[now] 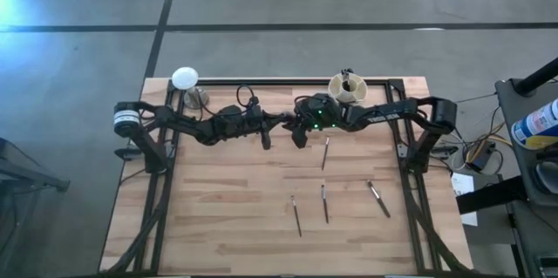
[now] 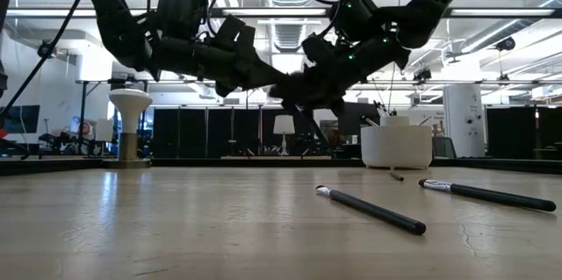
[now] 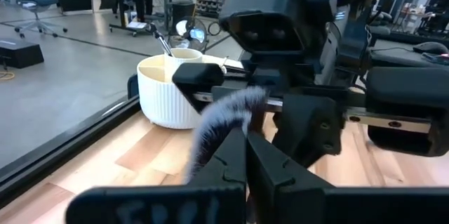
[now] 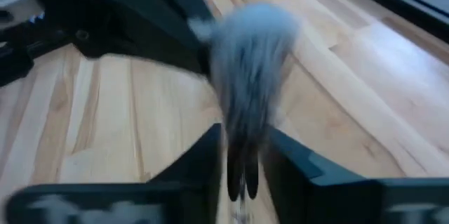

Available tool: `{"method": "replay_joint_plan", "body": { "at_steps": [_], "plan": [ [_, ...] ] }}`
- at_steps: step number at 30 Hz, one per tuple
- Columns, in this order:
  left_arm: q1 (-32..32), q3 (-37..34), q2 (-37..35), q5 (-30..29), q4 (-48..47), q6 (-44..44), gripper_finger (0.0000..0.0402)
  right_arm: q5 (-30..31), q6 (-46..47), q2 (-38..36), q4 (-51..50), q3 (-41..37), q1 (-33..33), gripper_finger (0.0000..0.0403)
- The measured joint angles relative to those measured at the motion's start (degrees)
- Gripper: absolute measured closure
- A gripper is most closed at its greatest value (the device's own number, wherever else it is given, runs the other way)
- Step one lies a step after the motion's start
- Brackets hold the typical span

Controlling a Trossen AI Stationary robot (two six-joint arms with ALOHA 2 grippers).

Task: Put items in baskets/containers
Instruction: Put the black highlighter brush into the white pen organizer

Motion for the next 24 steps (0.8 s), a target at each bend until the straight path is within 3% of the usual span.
{"method": "replay_joint_plan", "body": {
  "at_steps": [3, 10, 15, 19, 24],
  "plan": [
    [0.0, 0.0, 0.0, 0.01, -0.06, -2.51, 0.0397, 0.23, -1.22, -1.04, 0.22, -0.92, 0.05, 0.0368],
    [0.0, -0.32, -2.04, 0.02, -1.28, -3.56, 0.0356, 2.49, -4.37, -6.79, -0.46, -4.37, -0.25, 0.0368],
    [0.04, -2.58, -3.62, 0.13, 1.38, -3.89, 0.0345, 5.91, -7.57, -14.88, -2.64, -8.36, -2.35, 0.0368],
    [0.38, -4.11, -3.8, 1.63, 4.81, -3.41, 0.0344, 7.56, -12.27, -23.09, -2.7, -11.93, -7.03, 0.0368],
    [0.57, -4.33, -3.8, 1.92, 5.07, -3.18, 0.0344, 7.77, -16.46, -31.98, -1.58, -15.13, -17.93, 0.0368]
  ]
}}
